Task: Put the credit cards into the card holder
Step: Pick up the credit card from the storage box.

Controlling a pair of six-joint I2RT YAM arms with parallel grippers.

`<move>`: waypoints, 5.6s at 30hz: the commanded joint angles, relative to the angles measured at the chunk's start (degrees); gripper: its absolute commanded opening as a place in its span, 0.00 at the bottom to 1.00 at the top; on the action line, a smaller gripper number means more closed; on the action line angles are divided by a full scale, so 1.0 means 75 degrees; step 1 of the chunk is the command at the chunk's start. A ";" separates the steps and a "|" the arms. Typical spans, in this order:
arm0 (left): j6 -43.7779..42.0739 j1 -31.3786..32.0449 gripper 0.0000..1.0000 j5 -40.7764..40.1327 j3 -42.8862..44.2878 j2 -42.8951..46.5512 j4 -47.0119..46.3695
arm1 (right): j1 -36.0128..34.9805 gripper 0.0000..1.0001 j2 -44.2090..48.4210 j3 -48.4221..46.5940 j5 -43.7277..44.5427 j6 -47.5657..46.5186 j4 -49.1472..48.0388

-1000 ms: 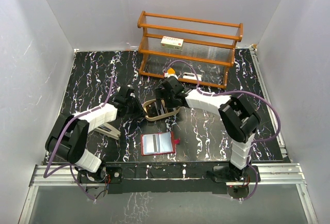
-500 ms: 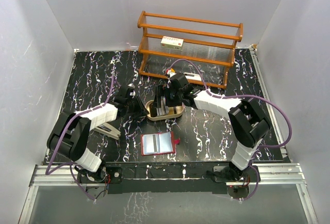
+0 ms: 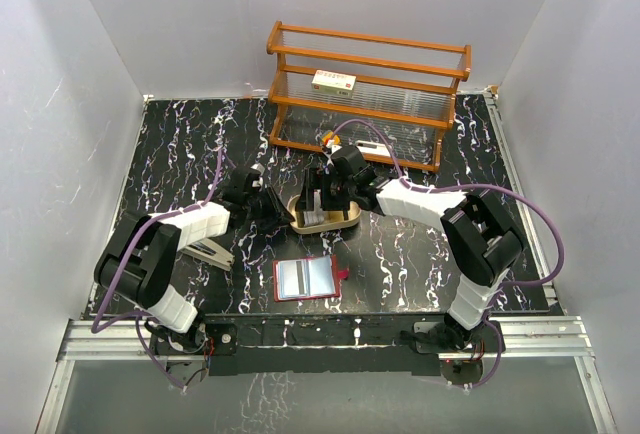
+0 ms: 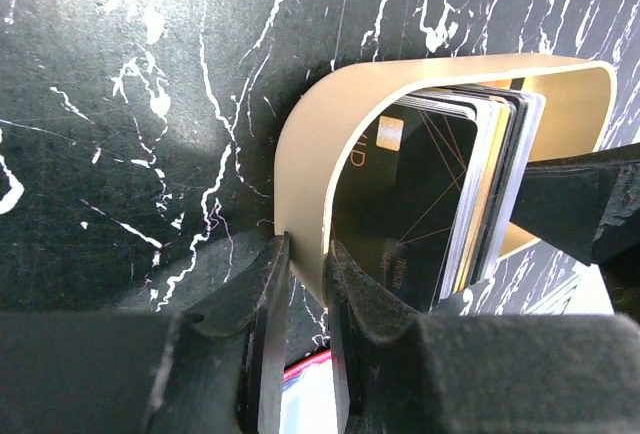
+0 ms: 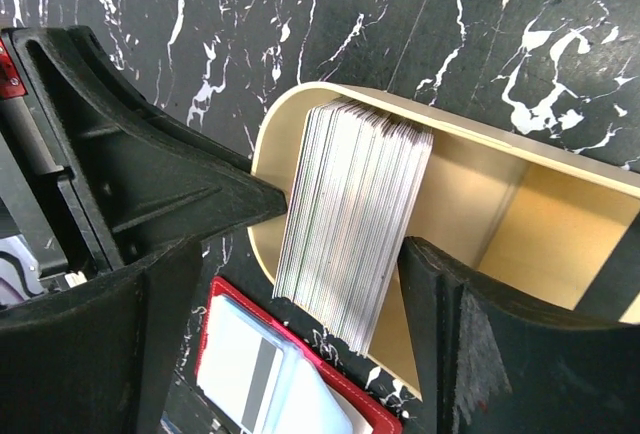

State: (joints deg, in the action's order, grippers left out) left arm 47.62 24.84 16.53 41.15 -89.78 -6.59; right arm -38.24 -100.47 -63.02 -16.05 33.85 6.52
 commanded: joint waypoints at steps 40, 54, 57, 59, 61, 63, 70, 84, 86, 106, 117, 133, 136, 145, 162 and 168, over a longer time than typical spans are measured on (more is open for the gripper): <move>-0.0120 -0.0007 0.05 -0.1187 0.0665 0.0378 0.1748 | -0.0254 0.54 -0.0216 -0.0535 0.0748 0.0274 0.0750; 0.0180 -0.0015 0.07 0.0254 0.0505 -0.0368 0.0203 | -0.0332 0.57 -0.0402 -0.0780 0.0407 0.0376 0.0622; 0.0233 -0.0007 0.08 0.0416 0.0519 -0.0469 0.0072 | -0.0339 0.63 -0.0507 -0.0922 0.0679 0.0244 0.0830; 0.0257 -0.0007 0.08 0.0468 0.0515 -0.0511 0.0000 | -0.0328 0.64 -0.0588 -0.1059 0.0716 0.0147 0.0989; 0.0299 -0.0007 0.08 0.0523 0.0499 -0.0551 -0.0093 | -0.0346 0.64 -0.0602 -0.1120 0.0638 0.0146 0.0994; 0.0345 -0.0007 0.08 0.0509 0.0505 -0.0590 -0.0118 | -0.0338 0.63 -0.0560 -0.1144 0.0589 0.0171 0.0960; 0.0292 -0.0007 0.08 0.0321 0.0624 -0.0526 0.0245 | -0.0339 0.63 -0.0409 -0.1139 0.0839 0.0110 0.1200; 0.0295 -0.0007 0.09 0.0271 0.0697 -0.0569 0.0343 | -0.0340 0.59 0.0042 -0.1010 0.0801 0.0198 0.1223; 0.0296 -0.0007 0.09 0.0269 0.0697 -0.0569 0.0366 | -0.0338 0.57 0.0044 -0.1024 0.0754 0.0215 0.1217; 0.0213 -0.0007 0.09 0.0325 0.0682 -0.0575 0.0438 | -0.0345 0.32 0.0390 -0.0839 0.1141 0.0282 0.1268; 0.0087 -0.0007 0.09 0.0169 0.0768 -0.0543 0.0637 | -0.0339 0.05 0.0514 -0.0915 0.1426 0.0239 0.1545; -0.0499 -0.0007 0.39 -0.0282 0.1484 0.0360 0.2028 | -0.0345 0.00 0.1321 -0.0774 0.2685 -0.0113 0.2436; -0.0646 -0.0010 0.47 -0.0275 0.1689 0.0659 0.2424 | -0.0333 0.00 0.1529 -0.0577 0.2585 -0.0172 0.2261; -0.0731 -0.0007 0.52 0.0719 0.1640 0.1661 0.2639 | -0.0337 0.00 0.2063 -0.0269 0.2292 -0.0042 0.2224; 0.1345 -0.0019 0.62 0.2614 0.0499 0.4267 0.0976 | -0.0404 0.00 0.5245 0.2065 -0.0458 0.2470 -0.0996; 0.2370 -0.0010 0.61 0.3069 -0.0054 0.4632 -0.0452 | -0.0401 0.00 0.5832 0.2501 -0.0696 0.3199 -0.1807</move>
State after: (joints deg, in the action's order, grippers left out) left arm 58.11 24.60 34.13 42.50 -57.52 -0.69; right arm -41.12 -58.81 -45.06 -18.44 52.07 2.52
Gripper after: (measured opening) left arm 0.616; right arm 0.009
